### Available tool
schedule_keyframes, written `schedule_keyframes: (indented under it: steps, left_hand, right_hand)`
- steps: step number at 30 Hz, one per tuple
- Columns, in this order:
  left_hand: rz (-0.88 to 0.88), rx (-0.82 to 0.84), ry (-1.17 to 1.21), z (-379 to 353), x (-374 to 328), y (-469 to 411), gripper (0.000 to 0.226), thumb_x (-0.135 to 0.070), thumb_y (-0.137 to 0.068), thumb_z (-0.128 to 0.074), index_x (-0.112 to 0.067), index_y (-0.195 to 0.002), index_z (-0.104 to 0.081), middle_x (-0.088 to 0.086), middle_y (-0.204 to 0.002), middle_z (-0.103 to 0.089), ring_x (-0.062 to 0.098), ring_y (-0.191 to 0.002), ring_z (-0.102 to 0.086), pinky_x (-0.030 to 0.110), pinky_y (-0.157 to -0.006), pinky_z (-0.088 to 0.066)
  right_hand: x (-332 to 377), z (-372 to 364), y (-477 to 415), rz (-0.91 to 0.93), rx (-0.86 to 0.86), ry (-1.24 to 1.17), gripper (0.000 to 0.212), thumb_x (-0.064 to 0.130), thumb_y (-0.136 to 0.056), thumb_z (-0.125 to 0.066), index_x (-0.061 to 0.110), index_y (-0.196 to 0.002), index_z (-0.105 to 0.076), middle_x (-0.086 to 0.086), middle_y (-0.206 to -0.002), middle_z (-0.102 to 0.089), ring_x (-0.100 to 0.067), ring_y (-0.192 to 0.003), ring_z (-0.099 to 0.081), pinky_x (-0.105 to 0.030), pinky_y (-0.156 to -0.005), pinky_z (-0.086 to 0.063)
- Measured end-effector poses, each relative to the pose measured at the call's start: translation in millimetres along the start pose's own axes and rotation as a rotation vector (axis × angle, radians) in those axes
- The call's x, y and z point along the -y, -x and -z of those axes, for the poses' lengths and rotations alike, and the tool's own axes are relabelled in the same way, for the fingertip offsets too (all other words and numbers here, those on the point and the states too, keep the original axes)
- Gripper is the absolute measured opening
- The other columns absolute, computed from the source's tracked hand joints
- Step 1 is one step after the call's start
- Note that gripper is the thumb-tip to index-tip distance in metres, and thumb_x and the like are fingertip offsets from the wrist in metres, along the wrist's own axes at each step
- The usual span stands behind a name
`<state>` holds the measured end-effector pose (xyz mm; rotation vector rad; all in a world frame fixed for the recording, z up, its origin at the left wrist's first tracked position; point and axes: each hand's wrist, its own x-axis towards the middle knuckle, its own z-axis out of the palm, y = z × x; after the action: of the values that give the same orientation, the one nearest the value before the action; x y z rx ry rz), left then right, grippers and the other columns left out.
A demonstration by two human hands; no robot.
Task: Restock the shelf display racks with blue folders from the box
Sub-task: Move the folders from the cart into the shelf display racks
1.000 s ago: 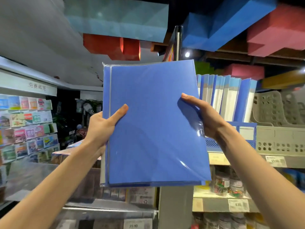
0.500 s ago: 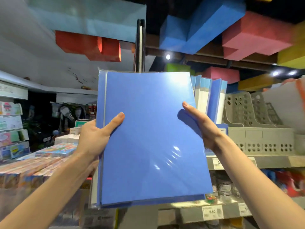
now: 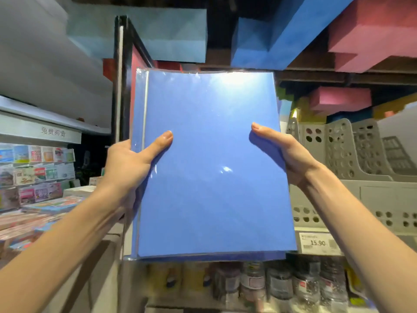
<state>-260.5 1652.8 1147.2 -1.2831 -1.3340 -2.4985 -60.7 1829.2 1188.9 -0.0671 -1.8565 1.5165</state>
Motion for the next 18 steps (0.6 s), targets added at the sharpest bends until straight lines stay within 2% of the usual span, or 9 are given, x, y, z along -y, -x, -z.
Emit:
schedule_keyframes:
  steps: [2,3,6,8,10,12,13,15,18]
  left_hand:
    - [-0.038,0.022,-0.026,-36.9,-0.2,-4.1,0.018,-0.030,-0.084,-0.080,-0.013,-0.087,-0.073,-0.012,-0.056,-0.068,0.002,-0.044,-0.062,0.015,-0.041,-0.045]
    - [-0.052,0.034,-0.046,-58.6,-0.6,-6.2,0.018,-0.031,-0.085,-0.079,-0.014,-0.087,-0.073,-0.012,-0.055,-0.067,0.001,-0.045,-0.061,0.015,-0.042,-0.046]
    - [-0.165,0.068,-0.149,-105.6,5.1,-25.6,0.024,-0.040,-0.087,-0.077,-0.018,-0.079,-0.071,-0.014,-0.063,-0.065,0.000,-0.053,-0.059,0.018,-0.052,-0.048]
    - [-0.301,0.084,-0.345,-133.1,9.7,-37.2,0.037,-0.046,-0.093,-0.068,-0.021,-0.068,-0.057,-0.017,-0.053,-0.054,-0.002,-0.048,-0.048,0.017,-0.052,-0.040]
    - [-0.427,0.059,-0.537,-160.3,16.4,-46.7,0.045,-0.052,-0.099,-0.055,-0.020,-0.069,-0.045,-0.011,-0.056,-0.048,0.006,-0.052,-0.043,0.030,-0.060,-0.036]
    - [-0.587,0.050,-0.684,-176.8,27.0,-56.2,0.035,-0.050,-0.101,-0.048,-0.019,-0.091,-0.061,-0.002,-0.080,-0.065,0.017,-0.074,-0.058,0.037,-0.072,-0.039]
    - [-0.701,0.054,-0.765,-188.5,35.1,-59.1,0.037,-0.049,-0.100,-0.047,-0.018,-0.107,-0.066,0.004,-0.099,-0.071,0.023,-0.091,-0.063,0.038,-0.081,-0.040]
    - [-0.861,0.016,-0.946,-203.5,48.9,-64.1,0.044,-0.047,-0.096,-0.047,-0.019,-0.123,-0.067,0.008,-0.127,-0.065,0.030,-0.114,-0.058,0.038,-0.091,-0.034]
    - [-0.895,-0.011,-1.001,-226.9,59.7,-64.2,0.046,-0.040,-0.090,-0.050,-0.031,-0.133,-0.064,0.008,-0.143,-0.052,0.030,-0.125,-0.048,0.039,-0.096,-0.029]
  right_hand:
    - [16.0,26.2,1.9,0.043,-0.062,-0.017,0.044,0.030,-0.095,-0.056,0.003,-0.130,-0.063,-0.011,-0.127,-0.068,-0.025,-0.111,-0.067,-0.036,-0.093,-0.056]
    - [26.5,40.4,4.6,0.075,-0.102,-0.014,0.038,0.026,-0.096,-0.057,0.003,-0.126,-0.064,-0.008,-0.119,-0.072,-0.020,-0.108,-0.069,-0.032,-0.089,-0.057]
    - [55.3,70.5,15.8,0.179,-0.177,-0.015,0.017,0.012,-0.099,-0.051,0.006,-0.104,-0.066,0.007,-0.081,-0.077,-0.002,-0.073,-0.073,-0.012,-0.060,-0.054]
    - [72.7,92.5,24.6,0.248,-0.218,-0.006,0.016,0.007,-0.100,-0.048,0.008,-0.097,-0.064,0.010,-0.070,-0.074,0.001,-0.065,-0.070,-0.010,-0.055,-0.052]
    - [91.0,121.8,34.3,0.296,-0.260,0.014,0.014,0.009,-0.099,-0.052,0.009,-0.102,-0.066,0.009,-0.078,-0.075,-0.001,-0.075,-0.072,-0.014,-0.066,-0.056]
    - [103.2,149.6,37.3,0.303,-0.336,0.036,0.019,0.015,-0.095,-0.059,0.010,-0.111,-0.068,0.006,-0.093,-0.076,-0.005,-0.094,-0.072,-0.021,-0.090,-0.056]
    - [109.1,164.8,40.4,0.313,-0.381,0.049,0.021,0.018,-0.094,-0.062,0.010,-0.113,-0.069,0.007,-0.095,-0.076,-0.005,-0.097,-0.071,-0.022,-0.095,-0.053]
    - [115.6,185.8,40.7,0.331,-0.430,0.054,0.028,0.021,-0.091,-0.066,0.009,-0.116,-0.068,0.002,-0.106,-0.075,-0.009,-0.106,-0.069,-0.025,-0.101,-0.050]
    - [120.0,209.6,41.4,0.374,-0.488,0.050,0.040,0.018,-0.090,-0.068,0.000,-0.125,-0.064,-0.010,-0.124,-0.066,-0.023,-0.119,-0.064,-0.033,-0.105,-0.049]
